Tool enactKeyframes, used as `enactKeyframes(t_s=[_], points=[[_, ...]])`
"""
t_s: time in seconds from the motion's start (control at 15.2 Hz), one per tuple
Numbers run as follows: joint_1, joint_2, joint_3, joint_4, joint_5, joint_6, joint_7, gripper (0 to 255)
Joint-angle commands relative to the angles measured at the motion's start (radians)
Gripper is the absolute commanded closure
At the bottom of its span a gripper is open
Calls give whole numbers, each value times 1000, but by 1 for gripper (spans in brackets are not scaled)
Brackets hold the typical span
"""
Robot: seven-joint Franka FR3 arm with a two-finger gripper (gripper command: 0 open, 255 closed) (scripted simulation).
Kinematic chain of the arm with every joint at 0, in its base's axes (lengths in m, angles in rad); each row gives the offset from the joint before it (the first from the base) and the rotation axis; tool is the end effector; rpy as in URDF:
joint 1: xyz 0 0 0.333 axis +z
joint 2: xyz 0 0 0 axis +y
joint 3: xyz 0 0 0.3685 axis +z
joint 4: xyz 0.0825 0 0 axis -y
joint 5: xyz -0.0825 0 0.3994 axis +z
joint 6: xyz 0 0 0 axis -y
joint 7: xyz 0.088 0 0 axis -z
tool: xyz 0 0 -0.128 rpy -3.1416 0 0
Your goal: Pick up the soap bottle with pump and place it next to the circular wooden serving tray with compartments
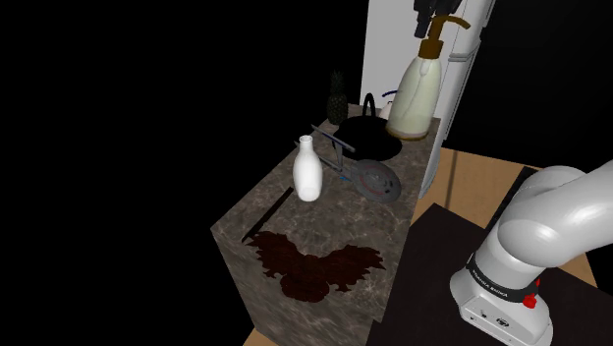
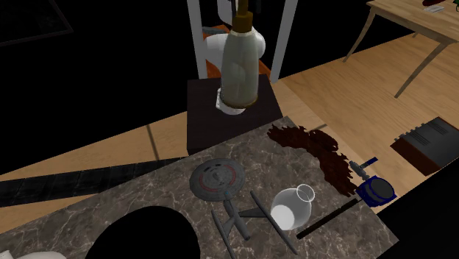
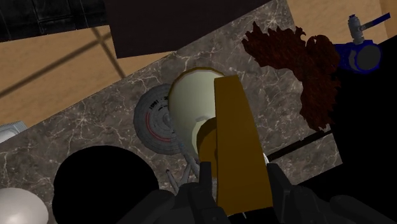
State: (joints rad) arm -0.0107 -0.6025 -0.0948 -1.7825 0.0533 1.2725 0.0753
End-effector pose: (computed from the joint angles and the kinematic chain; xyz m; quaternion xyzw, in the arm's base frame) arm 0.2947 -0.0431 0.7918 -0.9949 0.0741 -0.0457 0.0516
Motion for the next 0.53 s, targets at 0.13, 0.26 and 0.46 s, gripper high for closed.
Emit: enactKeyframes(t_s=[0.13, 0.26, 0.46], points=[[-8, 75, -74, 52, -26, 19, -88, 255], [-12, 123, -115, 94, -34, 23, -134, 255], [-18, 204, -176, 169, -37, 24, -206, 255]])
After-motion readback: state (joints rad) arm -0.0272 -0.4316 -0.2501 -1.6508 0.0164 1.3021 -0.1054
